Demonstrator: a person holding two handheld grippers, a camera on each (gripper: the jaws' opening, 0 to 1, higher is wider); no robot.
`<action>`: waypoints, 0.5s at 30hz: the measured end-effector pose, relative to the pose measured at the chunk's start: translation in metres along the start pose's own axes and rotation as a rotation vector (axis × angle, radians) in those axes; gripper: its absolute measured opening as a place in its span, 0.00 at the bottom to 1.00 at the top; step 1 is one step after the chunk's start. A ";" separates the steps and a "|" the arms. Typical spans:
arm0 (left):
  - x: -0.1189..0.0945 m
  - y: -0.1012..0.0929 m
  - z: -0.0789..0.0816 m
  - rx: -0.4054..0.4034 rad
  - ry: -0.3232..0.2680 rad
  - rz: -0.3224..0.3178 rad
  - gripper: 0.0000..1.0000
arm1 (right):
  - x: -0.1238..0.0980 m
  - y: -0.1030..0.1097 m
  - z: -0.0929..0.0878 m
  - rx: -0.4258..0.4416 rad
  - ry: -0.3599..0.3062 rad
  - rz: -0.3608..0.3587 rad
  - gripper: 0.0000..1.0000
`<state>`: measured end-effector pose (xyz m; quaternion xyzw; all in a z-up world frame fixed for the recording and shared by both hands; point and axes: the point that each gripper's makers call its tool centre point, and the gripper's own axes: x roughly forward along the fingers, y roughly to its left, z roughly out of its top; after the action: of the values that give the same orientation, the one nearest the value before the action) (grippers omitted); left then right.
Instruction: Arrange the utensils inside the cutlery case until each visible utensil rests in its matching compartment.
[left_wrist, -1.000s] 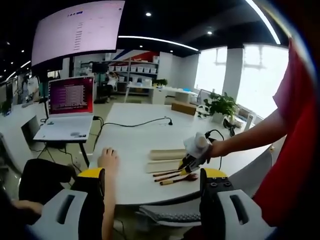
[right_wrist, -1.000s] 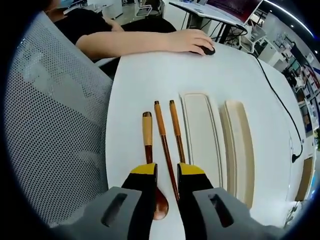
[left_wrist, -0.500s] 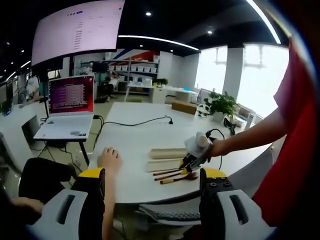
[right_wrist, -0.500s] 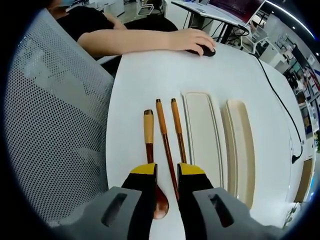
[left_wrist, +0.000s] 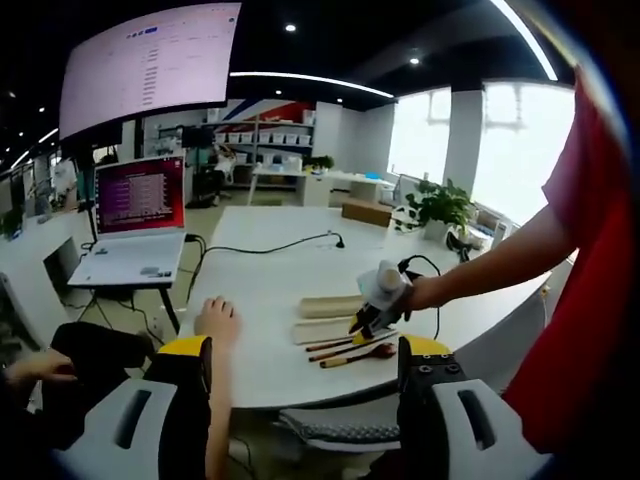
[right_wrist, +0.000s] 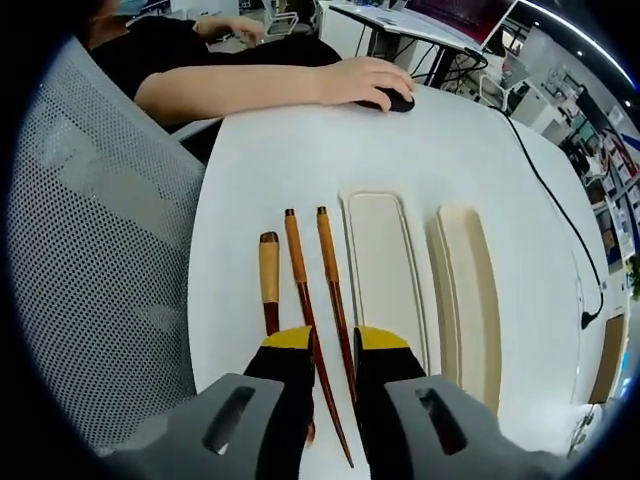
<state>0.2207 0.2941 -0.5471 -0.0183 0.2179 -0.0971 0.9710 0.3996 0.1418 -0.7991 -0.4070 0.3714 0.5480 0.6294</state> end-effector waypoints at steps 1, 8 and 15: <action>0.000 -0.001 -0.001 0.000 0.005 -0.002 0.78 | 0.001 0.000 0.000 -0.001 0.000 0.001 0.12; -0.001 -0.003 -0.004 0.011 0.016 0.004 0.77 | 0.003 0.004 -0.002 -0.020 0.015 0.013 0.11; -0.006 -0.007 0.005 -0.046 -0.013 -0.006 0.77 | 0.007 -0.001 -0.004 -0.007 0.013 0.015 0.10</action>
<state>0.2160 0.2879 -0.5397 -0.0421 0.2139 -0.0948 0.9713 0.4013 0.1405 -0.8069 -0.4102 0.3766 0.5513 0.6212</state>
